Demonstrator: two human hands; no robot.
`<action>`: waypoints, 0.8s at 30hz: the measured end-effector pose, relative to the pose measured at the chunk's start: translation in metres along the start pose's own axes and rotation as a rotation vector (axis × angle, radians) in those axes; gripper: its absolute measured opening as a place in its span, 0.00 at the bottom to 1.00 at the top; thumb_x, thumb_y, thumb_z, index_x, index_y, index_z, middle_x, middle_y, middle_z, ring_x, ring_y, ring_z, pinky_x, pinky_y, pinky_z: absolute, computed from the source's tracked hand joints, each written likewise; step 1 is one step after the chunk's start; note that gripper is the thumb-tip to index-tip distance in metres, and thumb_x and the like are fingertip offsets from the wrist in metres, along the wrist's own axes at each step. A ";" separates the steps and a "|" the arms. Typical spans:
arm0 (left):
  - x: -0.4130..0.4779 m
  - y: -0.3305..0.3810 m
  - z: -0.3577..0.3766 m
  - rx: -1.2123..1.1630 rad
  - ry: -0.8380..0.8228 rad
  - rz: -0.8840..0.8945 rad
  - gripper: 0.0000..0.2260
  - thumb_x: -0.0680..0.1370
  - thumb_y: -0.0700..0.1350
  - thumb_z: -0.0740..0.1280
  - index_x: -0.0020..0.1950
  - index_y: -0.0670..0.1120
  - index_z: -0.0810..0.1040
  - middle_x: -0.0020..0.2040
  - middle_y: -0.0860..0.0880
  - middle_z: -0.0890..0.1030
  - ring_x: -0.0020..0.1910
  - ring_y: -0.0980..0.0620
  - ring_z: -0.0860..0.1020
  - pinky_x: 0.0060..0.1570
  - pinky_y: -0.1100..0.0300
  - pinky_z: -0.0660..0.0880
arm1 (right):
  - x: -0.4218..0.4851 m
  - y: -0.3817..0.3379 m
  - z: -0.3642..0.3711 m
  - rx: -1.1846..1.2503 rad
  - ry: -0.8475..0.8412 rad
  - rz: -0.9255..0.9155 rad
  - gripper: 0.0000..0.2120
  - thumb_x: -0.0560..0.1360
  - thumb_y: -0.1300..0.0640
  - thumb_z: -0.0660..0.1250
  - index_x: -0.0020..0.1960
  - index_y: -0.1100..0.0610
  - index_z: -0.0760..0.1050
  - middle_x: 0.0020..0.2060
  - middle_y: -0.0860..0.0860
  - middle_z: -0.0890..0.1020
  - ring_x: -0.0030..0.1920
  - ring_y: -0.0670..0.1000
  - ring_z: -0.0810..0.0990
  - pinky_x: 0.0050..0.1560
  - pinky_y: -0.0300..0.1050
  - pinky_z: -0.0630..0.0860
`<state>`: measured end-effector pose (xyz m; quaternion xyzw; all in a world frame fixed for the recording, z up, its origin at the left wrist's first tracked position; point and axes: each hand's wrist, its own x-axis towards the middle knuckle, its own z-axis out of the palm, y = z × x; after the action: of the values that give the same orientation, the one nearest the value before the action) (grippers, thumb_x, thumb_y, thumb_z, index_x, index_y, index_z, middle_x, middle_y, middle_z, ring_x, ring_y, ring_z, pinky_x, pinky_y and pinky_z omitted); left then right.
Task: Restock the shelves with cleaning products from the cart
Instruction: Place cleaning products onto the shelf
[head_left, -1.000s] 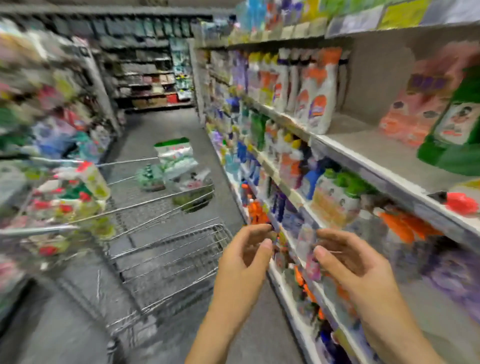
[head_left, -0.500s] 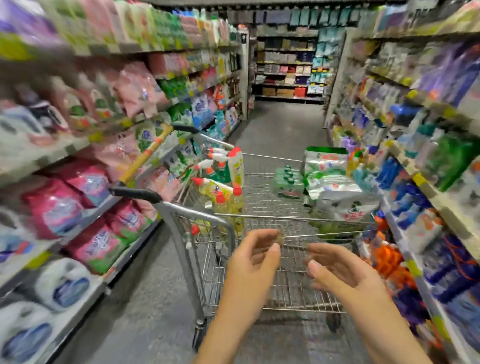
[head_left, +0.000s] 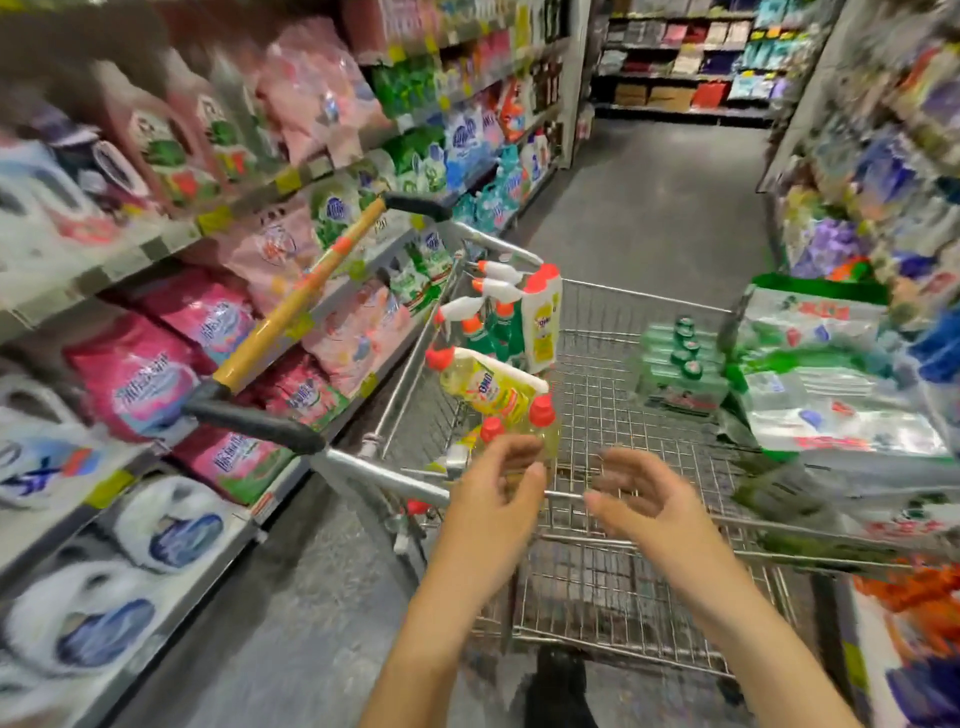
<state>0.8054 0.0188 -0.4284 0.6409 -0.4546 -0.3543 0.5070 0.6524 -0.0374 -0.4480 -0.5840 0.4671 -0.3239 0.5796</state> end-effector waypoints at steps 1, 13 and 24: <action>0.020 -0.003 0.003 0.034 0.022 0.001 0.10 0.79 0.37 0.63 0.53 0.53 0.75 0.51 0.59 0.79 0.48 0.68 0.77 0.49 0.75 0.71 | 0.023 0.005 -0.003 -0.033 -0.009 0.012 0.20 0.72 0.61 0.73 0.61 0.51 0.73 0.51 0.48 0.79 0.48 0.49 0.80 0.41 0.36 0.79; 0.176 -0.053 0.024 0.633 -0.137 -0.351 0.21 0.76 0.35 0.62 0.68 0.50 0.71 0.66 0.47 0.72 0.64 0.47 0.73 0.62 0.56 0.69 | 0.206 0.078 0.010 -0.334 -0.573 0.070 0.47 0.60 0.57 0.83 0.72 0.52 0.61 0.66 0.48 0.70 0.67 0.47 0.70 0.70 0.42 0.65; 0.220 -0.079 0.025 0.665 -0.469 -0.451 0.25 0.73 0.40 0.69 0.69 0.50 0.69 0.67 0.48 0.73 0.66 0.48 0.72 0.64 0.55 0.69 | 0.235 0.070 0.003 -0.183 -0.272 0.021 0.30 0.57 0.63 0.82 0.51 0.45 0.72 0.45 0.36 0.81 0.45 0.38 0.80 0.45 0.28 0.74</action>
<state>0.8741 -0.1904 -0.5095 0.7541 -0.4952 -0.4260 0.0680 0.7268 -0.2454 -0.5553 -0.6680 0.4180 -0.1915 0.5852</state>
